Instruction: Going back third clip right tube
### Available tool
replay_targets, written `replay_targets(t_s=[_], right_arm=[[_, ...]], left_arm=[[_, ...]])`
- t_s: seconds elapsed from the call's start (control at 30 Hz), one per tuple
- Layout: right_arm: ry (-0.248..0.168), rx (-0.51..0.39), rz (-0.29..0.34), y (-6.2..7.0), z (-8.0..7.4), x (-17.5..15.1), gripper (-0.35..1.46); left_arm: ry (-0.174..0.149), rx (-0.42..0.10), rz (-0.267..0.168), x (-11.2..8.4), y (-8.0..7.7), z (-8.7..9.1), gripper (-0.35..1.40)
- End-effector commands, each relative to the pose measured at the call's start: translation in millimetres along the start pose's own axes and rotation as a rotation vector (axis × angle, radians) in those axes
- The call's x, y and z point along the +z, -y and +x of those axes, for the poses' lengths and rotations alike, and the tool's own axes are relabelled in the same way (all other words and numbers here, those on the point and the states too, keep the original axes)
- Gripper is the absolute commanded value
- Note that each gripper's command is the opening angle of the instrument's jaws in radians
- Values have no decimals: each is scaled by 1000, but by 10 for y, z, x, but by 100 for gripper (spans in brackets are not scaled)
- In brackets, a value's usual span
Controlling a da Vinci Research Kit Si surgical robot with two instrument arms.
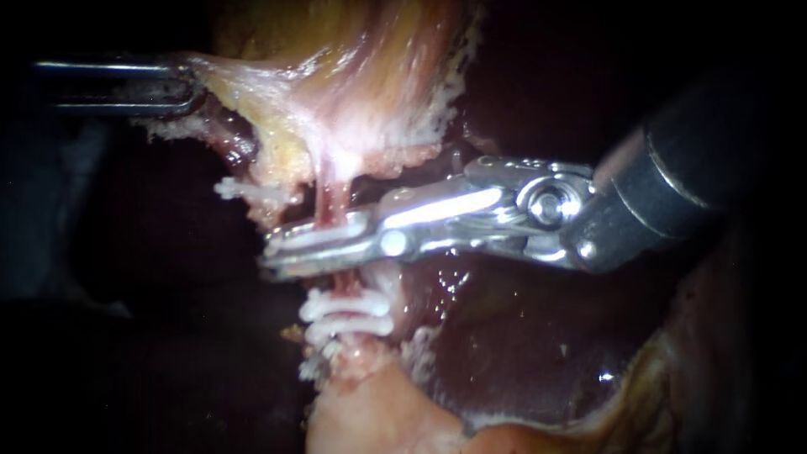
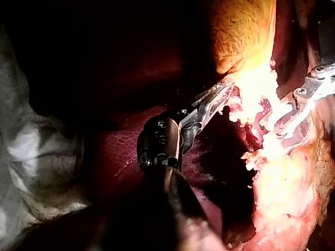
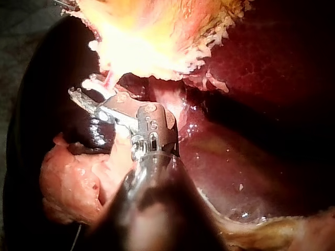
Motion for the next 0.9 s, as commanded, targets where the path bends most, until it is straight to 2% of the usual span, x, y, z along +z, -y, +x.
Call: replay_targets(t_s=[0.03,0.13,0.3,0.5,0.63,0.9], right_arm=[[-3,-1,-5,-2,-2,0,38],[-15,-10,-28,-8,-5,1,42],[-29,-127,-106,-26,-10,2,45],[33,-285,-242,-39,-10,-4,50],[49,-373,-282,-38,-13,-12,50],[63,-448,-286,-28,-24,-39,50]], left_arm=[[0,0,0,0,0,0,-35],[0,0,0,0,-1,0,-35],[0,0,0,0,-2,0,-35],[2,0,-3,0,-2,-1,-35],[2,0,-3,0,-2,-1,-35],[2,0,-3,-1,-2,-1,-35]])
